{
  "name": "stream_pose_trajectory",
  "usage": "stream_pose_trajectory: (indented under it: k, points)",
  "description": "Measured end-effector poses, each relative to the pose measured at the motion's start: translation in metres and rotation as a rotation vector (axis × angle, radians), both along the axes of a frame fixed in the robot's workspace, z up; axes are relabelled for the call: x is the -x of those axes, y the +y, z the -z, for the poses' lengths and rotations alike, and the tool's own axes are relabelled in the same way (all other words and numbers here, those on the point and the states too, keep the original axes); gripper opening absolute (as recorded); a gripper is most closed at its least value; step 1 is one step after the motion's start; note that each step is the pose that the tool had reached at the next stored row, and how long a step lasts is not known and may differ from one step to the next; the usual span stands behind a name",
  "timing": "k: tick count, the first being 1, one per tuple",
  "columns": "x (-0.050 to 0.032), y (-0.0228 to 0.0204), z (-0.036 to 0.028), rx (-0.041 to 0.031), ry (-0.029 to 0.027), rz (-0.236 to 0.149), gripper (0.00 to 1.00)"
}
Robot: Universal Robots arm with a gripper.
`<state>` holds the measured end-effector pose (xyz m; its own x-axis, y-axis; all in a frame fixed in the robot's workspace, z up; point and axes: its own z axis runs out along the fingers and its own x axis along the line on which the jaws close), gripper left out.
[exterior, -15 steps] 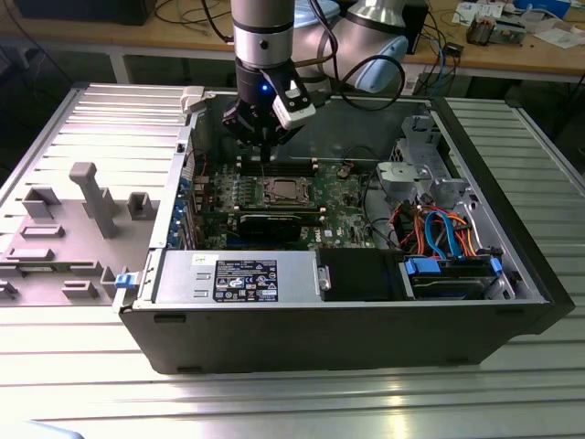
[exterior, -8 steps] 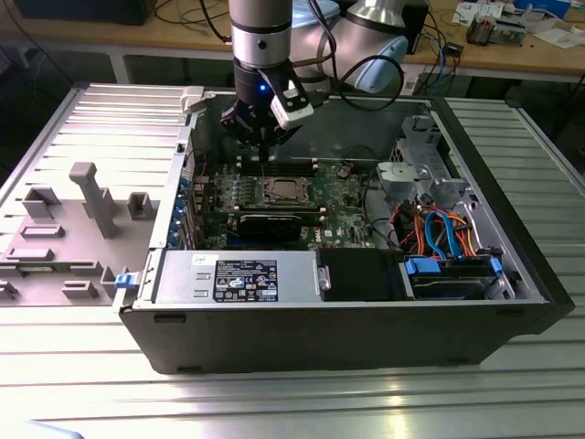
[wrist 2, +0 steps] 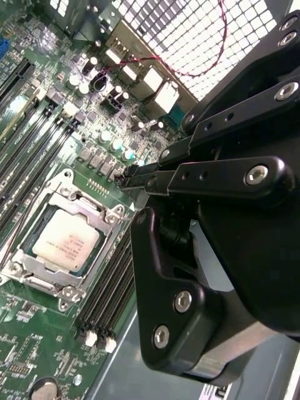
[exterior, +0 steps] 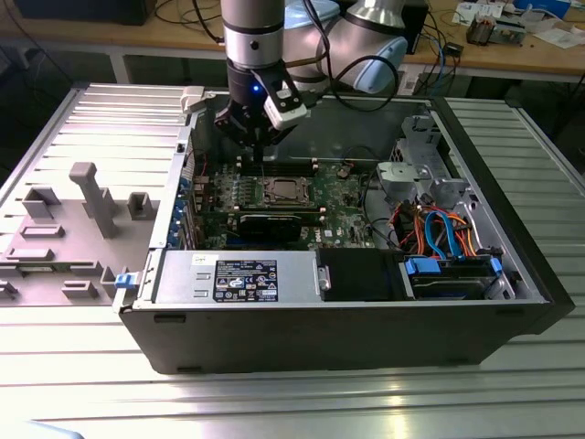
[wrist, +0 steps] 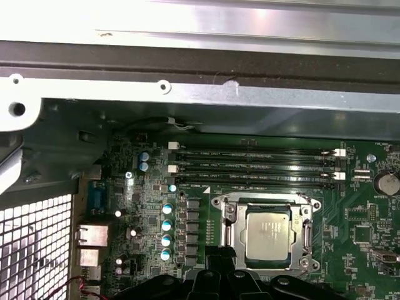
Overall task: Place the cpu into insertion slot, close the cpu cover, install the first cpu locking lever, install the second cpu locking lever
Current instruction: 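Install the first cpu locking lever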
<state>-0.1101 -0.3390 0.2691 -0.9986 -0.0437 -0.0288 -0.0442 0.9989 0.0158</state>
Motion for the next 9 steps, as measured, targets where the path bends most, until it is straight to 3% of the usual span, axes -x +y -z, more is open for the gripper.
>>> stream_pose_trajectory:
  k: [5, 9]
  points:
    - [0.0026, 0.0037, 0.0009, 0.0000, 0.0000, 0.000, 0.11]
    - [0.0026, 0.0106, 0.0018, -0.0001, -0.0001, 0.000, 0.11]
